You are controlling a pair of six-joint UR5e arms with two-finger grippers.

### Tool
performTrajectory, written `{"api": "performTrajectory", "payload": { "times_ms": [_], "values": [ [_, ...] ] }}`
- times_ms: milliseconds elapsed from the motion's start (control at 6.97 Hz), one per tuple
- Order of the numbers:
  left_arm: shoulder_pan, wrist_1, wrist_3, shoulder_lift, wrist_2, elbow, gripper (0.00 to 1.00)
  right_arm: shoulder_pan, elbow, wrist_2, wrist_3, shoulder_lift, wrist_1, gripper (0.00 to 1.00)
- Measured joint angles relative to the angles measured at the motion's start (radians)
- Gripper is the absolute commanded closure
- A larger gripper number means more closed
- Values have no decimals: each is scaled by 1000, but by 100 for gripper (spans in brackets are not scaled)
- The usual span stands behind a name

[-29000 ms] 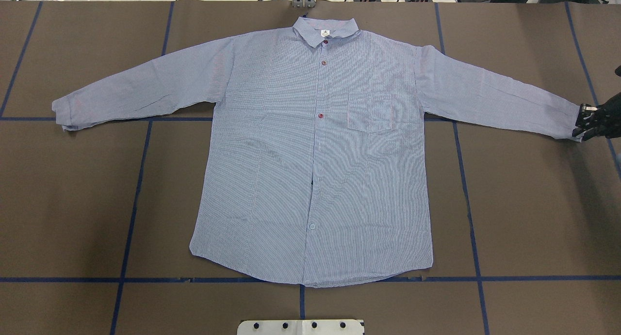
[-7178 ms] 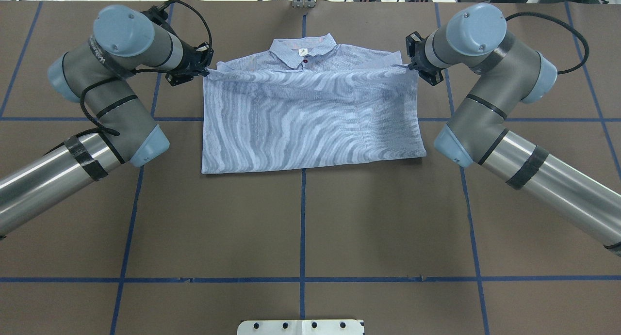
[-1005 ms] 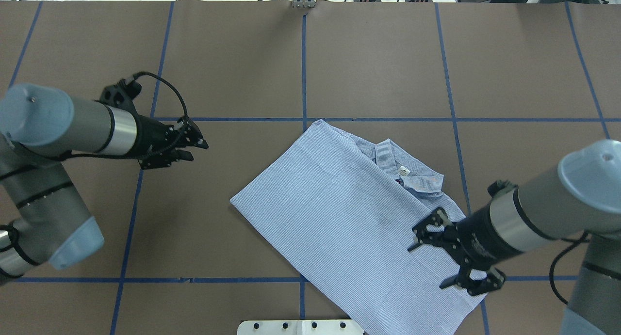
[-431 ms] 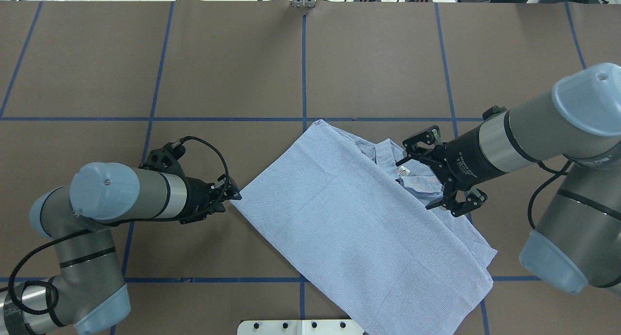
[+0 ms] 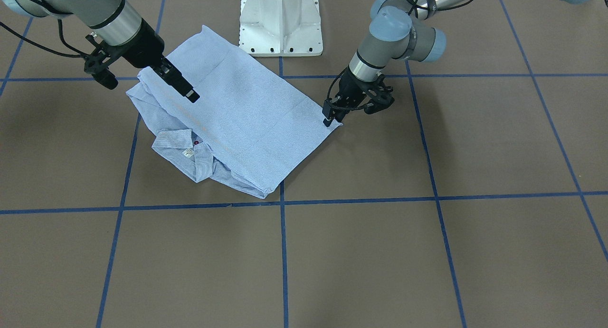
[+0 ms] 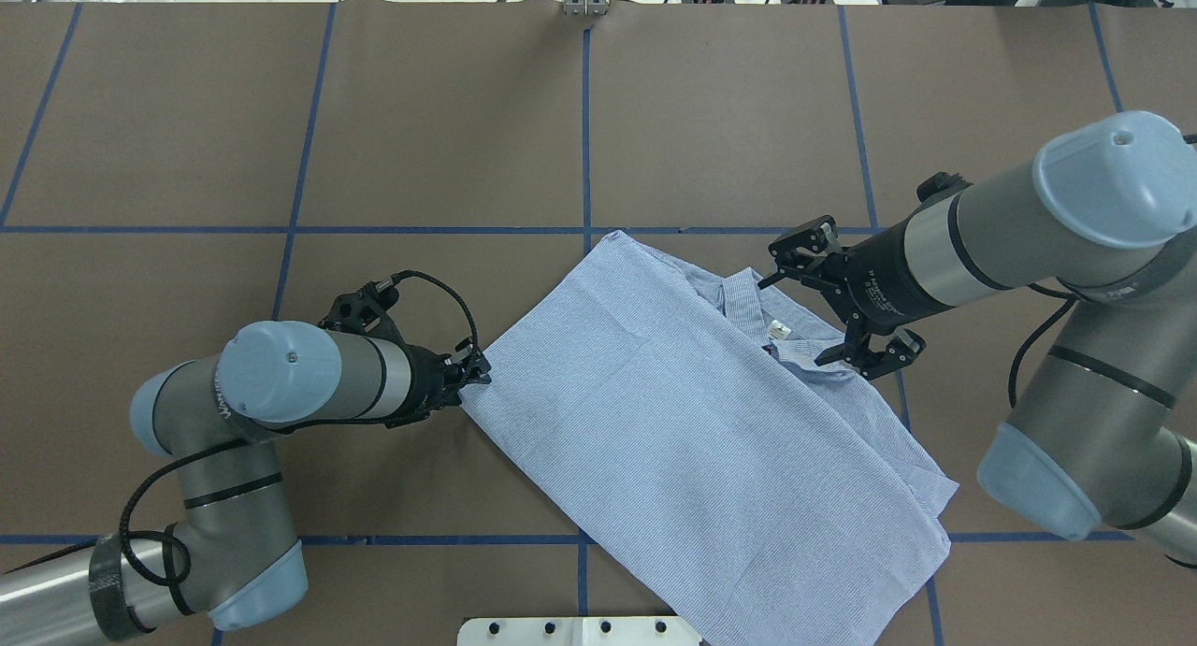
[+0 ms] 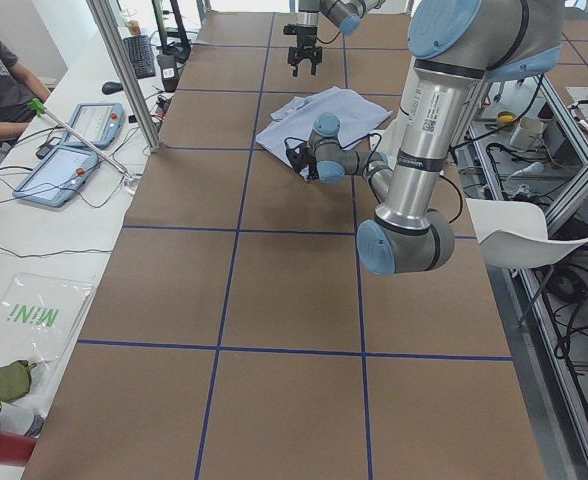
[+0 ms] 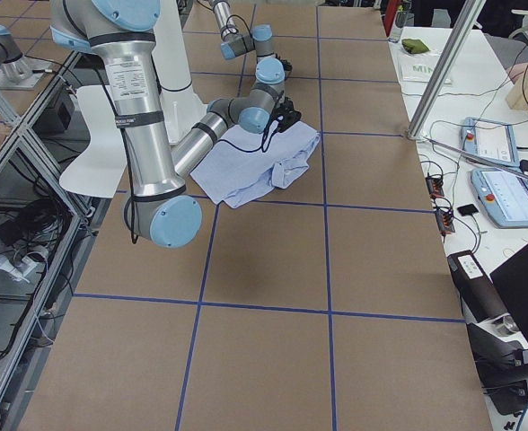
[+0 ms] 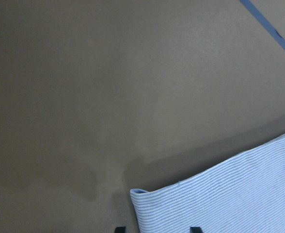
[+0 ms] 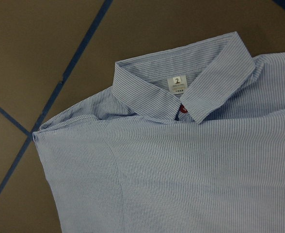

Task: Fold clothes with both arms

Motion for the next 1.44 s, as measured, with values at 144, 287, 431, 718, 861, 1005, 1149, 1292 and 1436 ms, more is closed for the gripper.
{"api": "performTrajectory", "payload": {
  "times_ms": [144, 287, 431, 718, 861, 1005, 1149, 1292, 1436],
  "values": [
    [0, 0, -1, -10, 9, 13, 100, 0, -5, -4, -4, 2, 0, 0],
    [-2, 2, -2, -9, 13, 12, 100, 0, -7, -5, -6, 3, 0, 0],
    [-7, 1, -1, -6, 15, 1, 100, -1, -8, -6, -6, 4, 0, 0],
    [-41, 9, 20, -5, 15, -13, 100, -3, -11, -7, -6, 8, -1, 0],
    [-72, 23, 60, -6, 15, -12, 100, -3, -12, -7, -5, 11, -1, 0],
    [-109, 33, 123, -11, 15, -3, 100, -3, -14, -7, -5, 12, -1, 0],
    [-160, 36, 189, -35, 14, 27, 100, -3, -17, -8, -5, 14, -1, 0],
    [-224, 32, 245, -97, 12, 107, 100, -3, -20, -17, -6, 18, -1, 0],
    [-284, 1, 285, -188, 11, 242, 100, -4, -22, -35, -6, 22, -2, 0]
  ]
}}
